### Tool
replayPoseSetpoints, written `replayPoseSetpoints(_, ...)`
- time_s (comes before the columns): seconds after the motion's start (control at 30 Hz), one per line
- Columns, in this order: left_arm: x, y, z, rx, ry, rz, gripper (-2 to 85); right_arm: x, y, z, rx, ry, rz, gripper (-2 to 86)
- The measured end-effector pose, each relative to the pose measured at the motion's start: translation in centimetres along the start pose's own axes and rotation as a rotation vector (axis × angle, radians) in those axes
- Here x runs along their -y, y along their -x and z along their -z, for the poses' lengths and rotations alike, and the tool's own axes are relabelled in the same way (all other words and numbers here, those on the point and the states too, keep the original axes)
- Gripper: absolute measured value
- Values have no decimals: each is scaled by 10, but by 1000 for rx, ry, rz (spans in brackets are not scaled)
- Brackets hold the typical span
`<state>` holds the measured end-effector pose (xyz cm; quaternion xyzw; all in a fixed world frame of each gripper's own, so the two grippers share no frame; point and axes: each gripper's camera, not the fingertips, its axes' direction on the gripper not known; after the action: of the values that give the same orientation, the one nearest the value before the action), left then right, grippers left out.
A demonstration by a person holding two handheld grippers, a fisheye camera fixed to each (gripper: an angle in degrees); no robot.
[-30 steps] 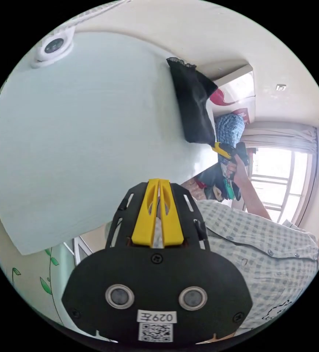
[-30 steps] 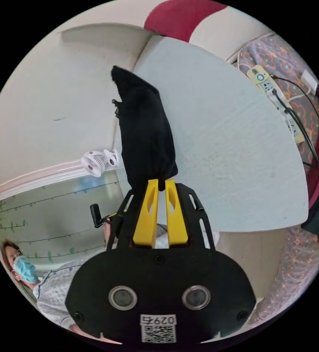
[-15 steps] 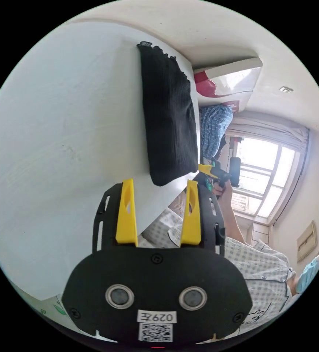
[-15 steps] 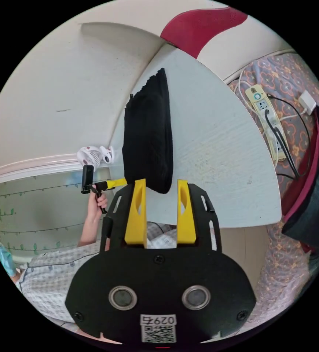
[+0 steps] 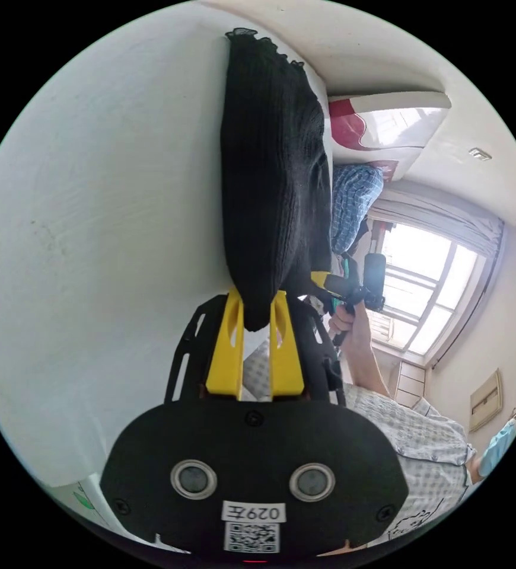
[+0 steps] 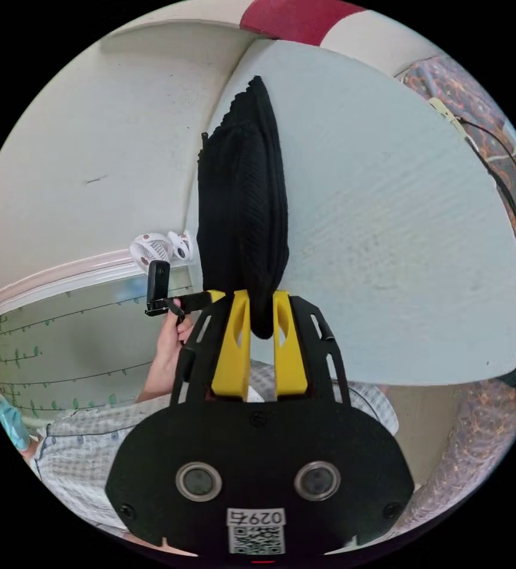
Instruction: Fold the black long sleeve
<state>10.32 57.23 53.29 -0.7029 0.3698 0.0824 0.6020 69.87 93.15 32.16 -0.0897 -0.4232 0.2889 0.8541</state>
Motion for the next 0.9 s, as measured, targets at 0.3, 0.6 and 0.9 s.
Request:
replayPoseSetpoints(0.3, -22, 21, -86, -163, 250, 12, 60, -194, -95, 86, 282, -118, -185, 94)
replayPoseSetpoints(0.6, -15, -5, -136, -217, 253, 13, 59, -249, -111, 128, 716, 1, -37, 165)
replayPoseSetpoints(0.9, -35, -134, -207, -227, 329, -288, 59, -365, -25, 364, 400, -108, 280, 8)
